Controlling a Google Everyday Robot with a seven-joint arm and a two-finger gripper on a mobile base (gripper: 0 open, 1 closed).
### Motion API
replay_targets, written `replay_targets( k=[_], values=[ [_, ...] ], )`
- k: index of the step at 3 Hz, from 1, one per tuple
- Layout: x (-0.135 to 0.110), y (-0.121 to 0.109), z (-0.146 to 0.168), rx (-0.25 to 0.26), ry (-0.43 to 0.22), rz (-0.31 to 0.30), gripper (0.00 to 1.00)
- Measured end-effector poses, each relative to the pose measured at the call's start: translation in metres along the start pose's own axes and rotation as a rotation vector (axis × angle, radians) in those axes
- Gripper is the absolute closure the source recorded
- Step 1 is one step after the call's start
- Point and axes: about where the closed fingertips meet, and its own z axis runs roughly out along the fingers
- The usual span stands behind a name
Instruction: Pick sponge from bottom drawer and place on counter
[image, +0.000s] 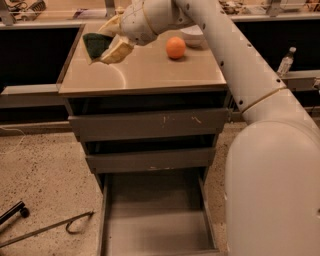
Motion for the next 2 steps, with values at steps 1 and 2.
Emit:
replay_targets(
  k=[1, 2],
  values=[
    [0.042, -0.014, -0.009, 0.04, 0.135, 0.077, 1.0],
    [0.076, -0.017, -0.016, 0.067, 0.22, 0.18, 1.0]
  ],
)
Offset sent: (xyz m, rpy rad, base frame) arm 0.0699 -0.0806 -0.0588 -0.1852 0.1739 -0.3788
